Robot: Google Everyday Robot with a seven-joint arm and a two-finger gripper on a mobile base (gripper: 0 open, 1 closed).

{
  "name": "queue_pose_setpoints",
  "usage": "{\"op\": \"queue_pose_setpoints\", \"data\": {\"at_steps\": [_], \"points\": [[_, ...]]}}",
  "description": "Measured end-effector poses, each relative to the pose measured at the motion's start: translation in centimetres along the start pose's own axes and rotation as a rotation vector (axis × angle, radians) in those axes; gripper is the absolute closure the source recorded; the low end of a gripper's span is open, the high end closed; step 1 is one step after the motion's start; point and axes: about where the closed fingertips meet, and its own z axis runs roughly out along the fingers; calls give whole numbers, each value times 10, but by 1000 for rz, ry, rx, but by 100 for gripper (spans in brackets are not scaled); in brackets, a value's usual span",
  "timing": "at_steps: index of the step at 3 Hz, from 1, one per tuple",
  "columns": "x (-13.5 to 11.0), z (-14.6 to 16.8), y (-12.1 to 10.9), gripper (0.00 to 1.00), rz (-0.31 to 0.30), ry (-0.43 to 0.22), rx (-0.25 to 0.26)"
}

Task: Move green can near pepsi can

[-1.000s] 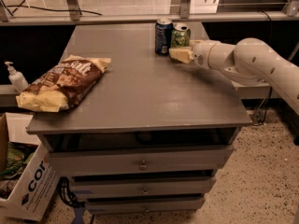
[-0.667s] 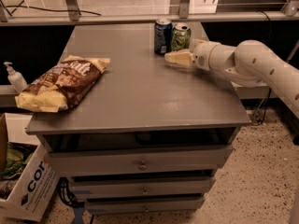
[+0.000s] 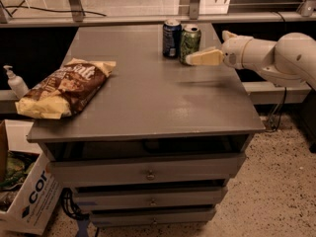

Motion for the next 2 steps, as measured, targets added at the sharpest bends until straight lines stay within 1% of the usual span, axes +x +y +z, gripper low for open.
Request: {"op": "queue_pose_setpoints", "data": {"at_steps": [1,2], "points": [[-21,-51,16,0,-51,-17,-31],[-23,-63,16,0,-57,-17,-31]]}}
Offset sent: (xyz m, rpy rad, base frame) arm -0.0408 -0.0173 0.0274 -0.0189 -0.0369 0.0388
